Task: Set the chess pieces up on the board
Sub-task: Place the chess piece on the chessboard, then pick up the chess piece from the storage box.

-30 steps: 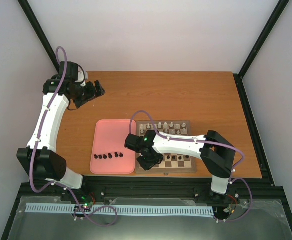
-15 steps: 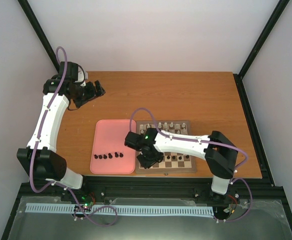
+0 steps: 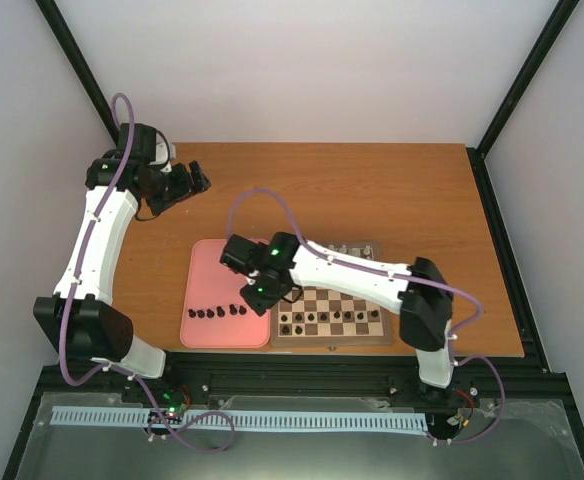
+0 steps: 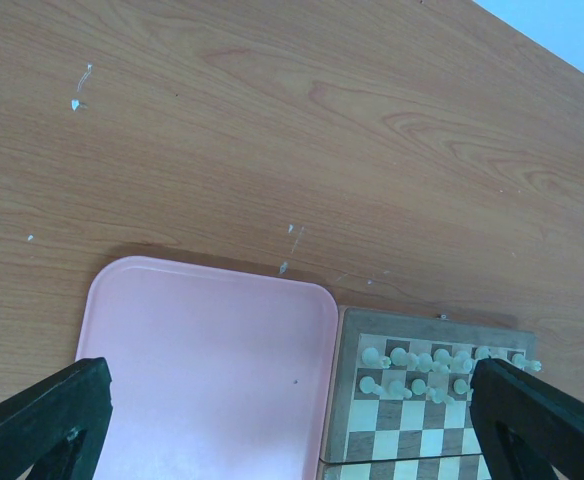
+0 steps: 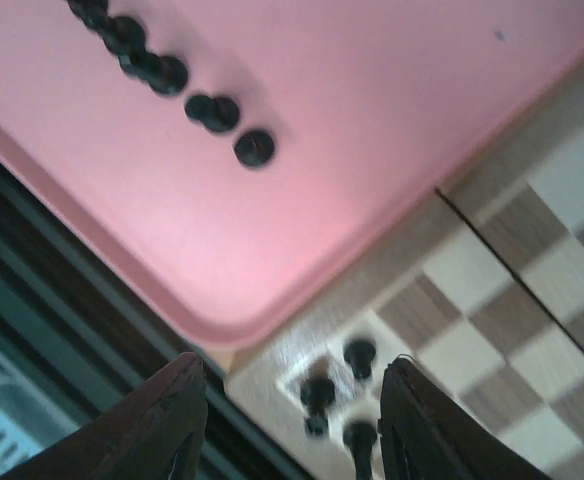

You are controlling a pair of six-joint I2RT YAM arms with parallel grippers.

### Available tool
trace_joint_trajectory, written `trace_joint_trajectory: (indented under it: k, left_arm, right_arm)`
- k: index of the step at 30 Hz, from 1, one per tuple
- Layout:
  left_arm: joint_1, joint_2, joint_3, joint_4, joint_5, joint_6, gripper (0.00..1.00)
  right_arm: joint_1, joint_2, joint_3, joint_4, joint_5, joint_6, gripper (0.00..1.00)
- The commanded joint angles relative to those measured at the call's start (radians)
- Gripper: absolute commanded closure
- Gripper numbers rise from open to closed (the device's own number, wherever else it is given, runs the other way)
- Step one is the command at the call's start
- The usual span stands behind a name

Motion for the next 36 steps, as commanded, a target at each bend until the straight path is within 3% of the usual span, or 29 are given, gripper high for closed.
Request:
trace_joint_trajectory:
  k: [1,21,29,36]
  left_arm:
    - [-0.006,-0.030,0.028,0.007,0.004,0.011,0.00]
    - [-0.006,-0.019,0.031,0.005,0.004,0.015,0.00]
    - [-0.005,-0.012,0.034,0.004,-0.001,0.016,0.00]
    - [-0.004,-0.008,0.034,0.001,-0.011,0.021,0.00]
  right_arm:
    - [-0.006,0.136,0.103,0.058,-0.051,-0.092,0.51]
    - [-0.064,0.332,0.172,0.138,-0.268,-0.180,0.55]
    - [-0.064,0.394,0.233,0.109,-0.257,-0.199,0.56]
    - [-0.067,0.432,0.279,0.076,-0.250,-0.213,0.63]
